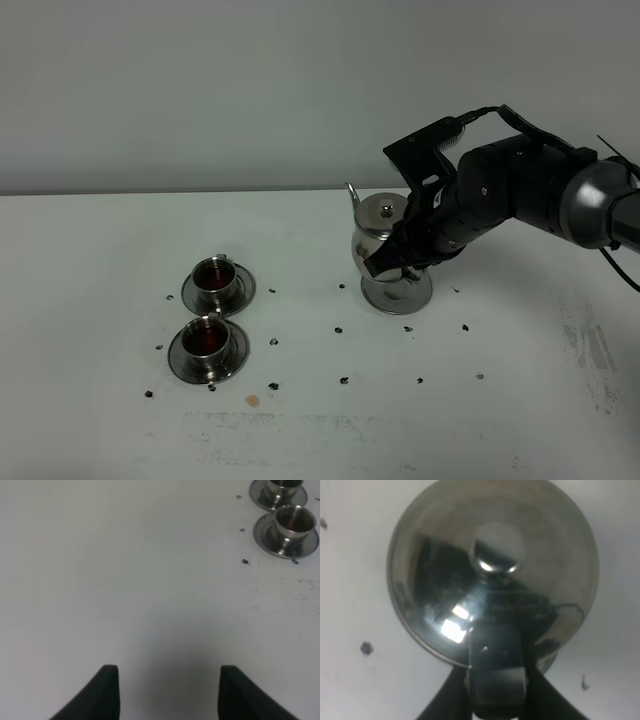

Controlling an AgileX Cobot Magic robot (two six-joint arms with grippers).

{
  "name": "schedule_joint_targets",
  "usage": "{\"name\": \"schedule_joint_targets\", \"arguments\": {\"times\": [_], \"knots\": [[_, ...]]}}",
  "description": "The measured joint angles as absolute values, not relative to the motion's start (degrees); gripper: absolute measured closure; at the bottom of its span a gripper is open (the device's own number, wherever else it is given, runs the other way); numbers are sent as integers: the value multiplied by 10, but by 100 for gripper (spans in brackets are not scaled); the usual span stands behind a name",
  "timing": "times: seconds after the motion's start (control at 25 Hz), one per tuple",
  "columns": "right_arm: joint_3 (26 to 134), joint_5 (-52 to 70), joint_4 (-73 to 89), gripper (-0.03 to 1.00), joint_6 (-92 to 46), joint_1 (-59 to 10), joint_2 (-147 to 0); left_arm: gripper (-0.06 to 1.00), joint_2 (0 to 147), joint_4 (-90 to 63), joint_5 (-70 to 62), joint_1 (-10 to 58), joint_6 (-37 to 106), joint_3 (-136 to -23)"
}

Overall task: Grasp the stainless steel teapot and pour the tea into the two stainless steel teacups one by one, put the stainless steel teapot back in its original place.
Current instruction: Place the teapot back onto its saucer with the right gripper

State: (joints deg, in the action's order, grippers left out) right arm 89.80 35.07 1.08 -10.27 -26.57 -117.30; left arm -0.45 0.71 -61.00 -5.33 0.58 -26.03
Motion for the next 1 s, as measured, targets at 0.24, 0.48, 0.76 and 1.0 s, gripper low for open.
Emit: {"name": "schedule_joint_targets", "arguments": {"times": [0.24, 0.48, 0.76, 1.0], "knots": [[878, 331, 12, 77, -102, -266, -1174, 48, -4, 7, -610, -53, 6, -260], [878, 324, 12, 77, -101, -266, -1176, 48, -4, 7, -610, -53, 6, -260], [878, 324, 11, 77, -99, -266, -1185, 48, -4, 7, -610, -53, 6, -260], [878, 322, 11, 77, -99, -266, -1191, 48, -4, 7, -610, -53, 6, -260]]}}
